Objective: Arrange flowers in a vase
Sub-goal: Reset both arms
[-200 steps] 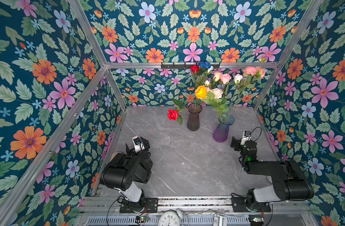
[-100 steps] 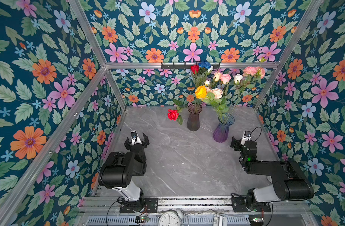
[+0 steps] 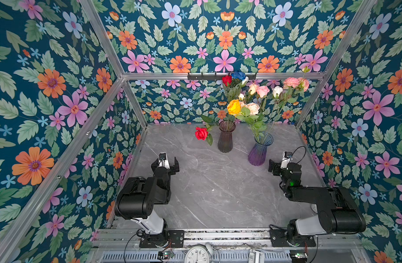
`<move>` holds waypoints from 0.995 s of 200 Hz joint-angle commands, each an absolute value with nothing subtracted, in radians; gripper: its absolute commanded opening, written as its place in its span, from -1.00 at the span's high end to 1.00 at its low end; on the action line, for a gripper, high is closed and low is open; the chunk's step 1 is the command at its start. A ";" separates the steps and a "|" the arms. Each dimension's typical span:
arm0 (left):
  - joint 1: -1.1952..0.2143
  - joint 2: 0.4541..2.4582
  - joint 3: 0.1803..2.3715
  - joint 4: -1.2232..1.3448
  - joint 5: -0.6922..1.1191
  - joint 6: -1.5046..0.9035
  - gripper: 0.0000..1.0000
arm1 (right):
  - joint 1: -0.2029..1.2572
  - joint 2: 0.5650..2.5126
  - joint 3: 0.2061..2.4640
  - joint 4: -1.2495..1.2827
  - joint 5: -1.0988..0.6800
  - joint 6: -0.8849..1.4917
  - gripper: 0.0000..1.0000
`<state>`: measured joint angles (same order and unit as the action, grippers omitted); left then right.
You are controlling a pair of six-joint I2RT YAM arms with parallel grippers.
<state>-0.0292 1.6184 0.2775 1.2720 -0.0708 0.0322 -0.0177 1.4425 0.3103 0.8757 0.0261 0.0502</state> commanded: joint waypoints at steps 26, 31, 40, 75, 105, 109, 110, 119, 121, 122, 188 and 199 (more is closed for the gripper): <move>0.001 1.617 0.290 1.247 -0.001 0.003 -0.99 | -0.031 1.439 0.322 0.861 -0.010 0.055 -0.98; 0.001 1.616 0.290 1.247 -0.001 0.004 -0.99 | -0.031 1.438 0.321 0.862 -0.011 0.055 -0.98; 0.000 1.617 0.290 1.249 -0.004 0.005 -0.99 | -0.031 1.437 0.319 0.863 -0.010 0.054 -0.98; 0.000 1.617 0.289 1.249 -0.005 0.005 -0.99 | -0.031 1.437 0.316 0.868 -0.008 0.051 -0.98; 0.000 1.617 0.288 1.249 -0.002 0.005 -0.99 | -0.031 1.436 0.315 0.868 -0.008 0.051 -0.98; 0.000 1.617 0.288 1.249 -0.004 0.005 -0.99 | -0.031 1.436 0.316 0.867 -0.008 0.051 -0.98; 0.000 1.617 0.288 1.249 -0.005 0.005 -0.99 | -0.031 1.437 0.316 0.868 -0.008 0.051 -0.98; 0.000 1.617 0.288 1.249 -0.006 0.005 -0.99 | -0.030 1.437 0.316 0.869 -0.007 0.051 -0.98; 0.000 1.617 0.288 1.249 -0.006 0.005 -0.99 | -0.031 1.436 0.316 0.868 -0.008 0.051 -0.98; 0.000 1.617 0.288 1.249 -0.006 0.005 -0.99 | -0.031 1.436 0.316 0.868 -0.008 0.051 -0.98; 0.000 1.617 0.291 1.246 0.000 0.006 -0.99 | -0.030 1.436 0.315 0.870 -0.008 0.051 -0.98; 0.000 1.617 0.291 1.246 0.000 0.006 -0.99 | -0.031 1.436 0.315 0.870 -0.008 0.051 -0.98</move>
